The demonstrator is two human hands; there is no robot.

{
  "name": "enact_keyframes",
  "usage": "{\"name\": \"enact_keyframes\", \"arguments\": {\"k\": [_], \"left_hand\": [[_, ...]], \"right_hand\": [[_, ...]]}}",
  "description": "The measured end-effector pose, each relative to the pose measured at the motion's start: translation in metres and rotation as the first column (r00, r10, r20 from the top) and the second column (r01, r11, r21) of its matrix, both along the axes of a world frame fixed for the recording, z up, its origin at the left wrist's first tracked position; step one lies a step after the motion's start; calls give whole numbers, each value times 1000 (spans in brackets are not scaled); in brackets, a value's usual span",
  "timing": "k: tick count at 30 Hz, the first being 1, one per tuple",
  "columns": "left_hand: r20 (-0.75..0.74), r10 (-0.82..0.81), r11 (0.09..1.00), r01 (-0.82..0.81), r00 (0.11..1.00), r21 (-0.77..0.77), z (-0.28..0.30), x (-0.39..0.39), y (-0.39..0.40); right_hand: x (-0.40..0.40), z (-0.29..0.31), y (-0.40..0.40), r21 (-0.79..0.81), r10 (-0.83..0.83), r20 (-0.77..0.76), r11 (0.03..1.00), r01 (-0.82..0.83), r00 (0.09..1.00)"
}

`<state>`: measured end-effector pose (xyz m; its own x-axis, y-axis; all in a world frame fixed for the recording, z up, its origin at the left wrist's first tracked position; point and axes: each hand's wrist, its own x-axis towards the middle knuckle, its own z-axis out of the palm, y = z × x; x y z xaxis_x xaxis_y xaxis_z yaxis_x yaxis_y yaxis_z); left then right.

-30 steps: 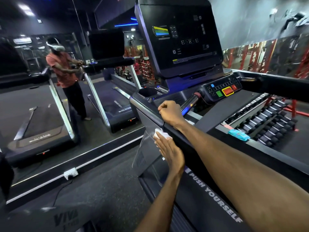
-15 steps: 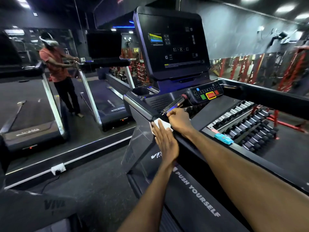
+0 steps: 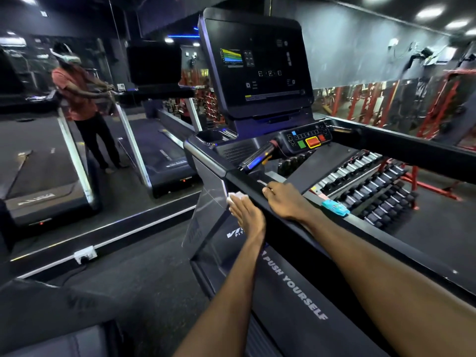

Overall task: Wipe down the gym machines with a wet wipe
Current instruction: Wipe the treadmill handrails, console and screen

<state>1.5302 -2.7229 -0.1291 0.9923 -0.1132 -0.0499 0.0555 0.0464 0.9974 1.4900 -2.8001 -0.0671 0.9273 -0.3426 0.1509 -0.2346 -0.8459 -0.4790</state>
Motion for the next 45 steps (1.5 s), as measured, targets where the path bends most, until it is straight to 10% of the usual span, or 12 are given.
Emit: {"name": "enact_keyframes", "arguments": {"k": [45], "left_hand": [[150, 59, 998, -61, 987, 9, -4, -102, -18]], "right_hand": [[-20, -1, -9, 172, -7, -24, 985, 11, 1000]]}}
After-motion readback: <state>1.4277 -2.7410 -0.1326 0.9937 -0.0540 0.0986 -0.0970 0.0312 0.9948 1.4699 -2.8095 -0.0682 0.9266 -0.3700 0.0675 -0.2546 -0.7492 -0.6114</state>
